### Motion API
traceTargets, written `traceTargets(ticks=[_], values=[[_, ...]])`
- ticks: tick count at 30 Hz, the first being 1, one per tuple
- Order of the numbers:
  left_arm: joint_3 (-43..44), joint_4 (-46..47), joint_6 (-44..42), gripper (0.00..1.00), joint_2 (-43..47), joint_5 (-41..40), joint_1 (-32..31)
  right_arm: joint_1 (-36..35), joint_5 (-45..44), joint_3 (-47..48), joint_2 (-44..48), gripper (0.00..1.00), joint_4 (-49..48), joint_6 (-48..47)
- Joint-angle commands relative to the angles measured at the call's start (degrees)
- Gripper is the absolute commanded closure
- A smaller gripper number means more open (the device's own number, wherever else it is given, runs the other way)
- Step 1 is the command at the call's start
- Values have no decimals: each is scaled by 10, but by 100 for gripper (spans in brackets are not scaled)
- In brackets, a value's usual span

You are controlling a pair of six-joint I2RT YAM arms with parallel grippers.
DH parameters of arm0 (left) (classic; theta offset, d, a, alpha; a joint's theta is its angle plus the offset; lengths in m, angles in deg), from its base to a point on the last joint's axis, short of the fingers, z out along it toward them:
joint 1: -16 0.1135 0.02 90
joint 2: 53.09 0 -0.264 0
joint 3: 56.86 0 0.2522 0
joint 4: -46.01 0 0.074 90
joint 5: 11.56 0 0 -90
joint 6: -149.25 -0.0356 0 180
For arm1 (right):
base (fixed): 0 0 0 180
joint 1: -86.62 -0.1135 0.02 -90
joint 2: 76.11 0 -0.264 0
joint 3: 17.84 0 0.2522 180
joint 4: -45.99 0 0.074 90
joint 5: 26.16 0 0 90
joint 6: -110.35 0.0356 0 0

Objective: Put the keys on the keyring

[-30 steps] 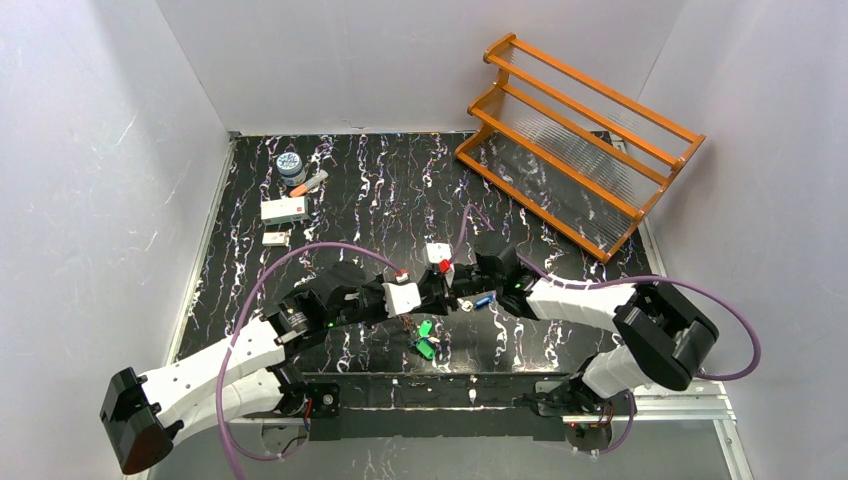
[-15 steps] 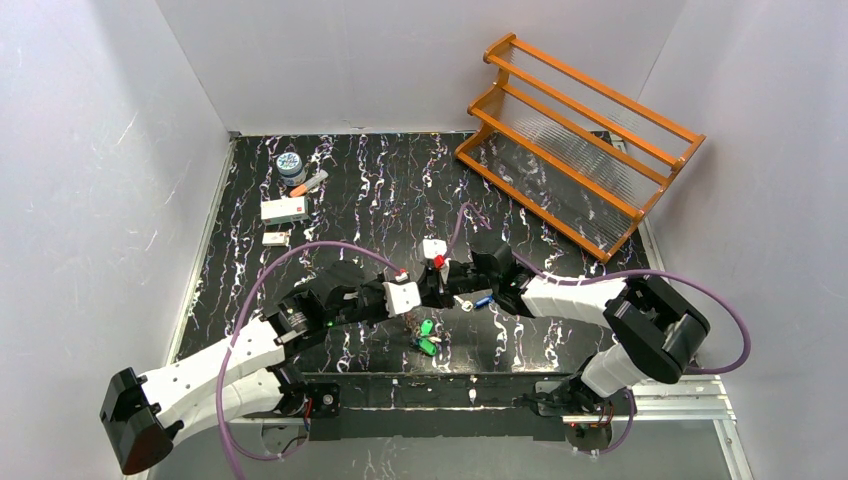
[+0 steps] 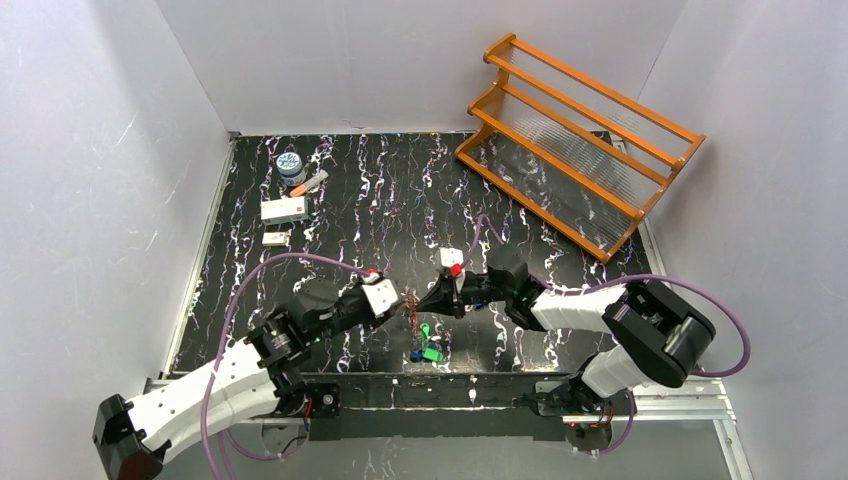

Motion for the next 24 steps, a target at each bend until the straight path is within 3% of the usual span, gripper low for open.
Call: traceTargets(ticks=[1,8,14,19,24], values=[[-72,126,109,59,59,-56,-3,15,25,-25,26,99,-147,47],[-191,282,170,59,124,20,-2,30,52,-52,33,99,-231,106],[-248,416,177,64,114,90,-2,34,73,-59,28,99,-294,147],[-238,451,174,72,66,131,-3,35,80,-58,24,99,-321,166],[-233,460,178,76,57,122,-3,35,83,-56,15,99,-342,181]])
